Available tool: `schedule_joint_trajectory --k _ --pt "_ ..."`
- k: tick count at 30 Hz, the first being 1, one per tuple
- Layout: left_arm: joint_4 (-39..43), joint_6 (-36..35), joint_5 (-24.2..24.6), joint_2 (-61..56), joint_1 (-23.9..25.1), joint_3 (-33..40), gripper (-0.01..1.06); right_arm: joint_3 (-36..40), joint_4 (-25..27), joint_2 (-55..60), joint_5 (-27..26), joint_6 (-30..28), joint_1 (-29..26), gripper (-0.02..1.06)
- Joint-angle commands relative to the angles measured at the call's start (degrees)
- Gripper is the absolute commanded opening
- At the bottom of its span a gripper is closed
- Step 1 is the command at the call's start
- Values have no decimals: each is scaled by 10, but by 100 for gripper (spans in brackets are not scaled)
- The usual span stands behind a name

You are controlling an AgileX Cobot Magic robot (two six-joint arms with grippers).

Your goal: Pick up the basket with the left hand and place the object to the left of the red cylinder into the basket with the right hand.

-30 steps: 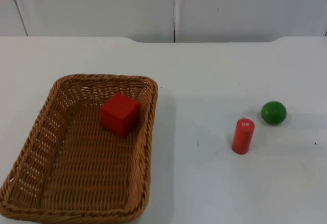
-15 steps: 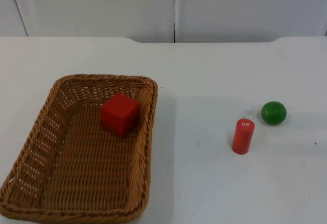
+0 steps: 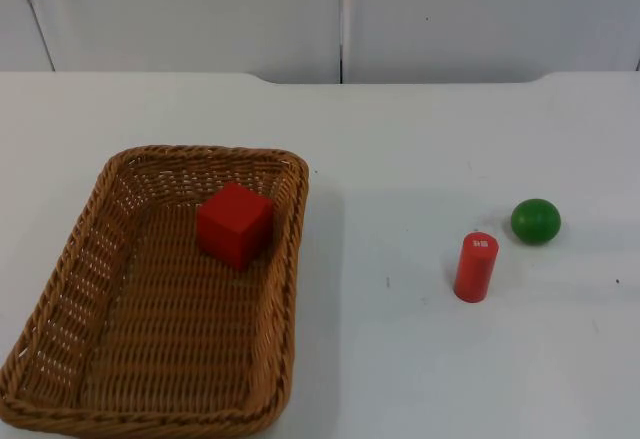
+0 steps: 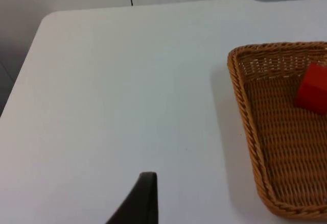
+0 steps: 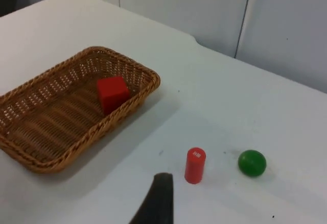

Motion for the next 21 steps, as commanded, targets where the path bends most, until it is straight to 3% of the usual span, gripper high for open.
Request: schedule_joint_trajectory --k 1,8,17,21 --pt "-7 5 0 -2 -2 2 105 3 -6 -24 27 13 -3 81" --pt "-7 6 4 -2 -2 8 105 3 -33 -101 134 57 -3 81" --pt "-7 6 4 -2 -2 8 105 3 -18 -157 197 65 -3 81" --pt "-7 6 4 -2 -2 8 105 19 -8 -157 196 65 -2 81"
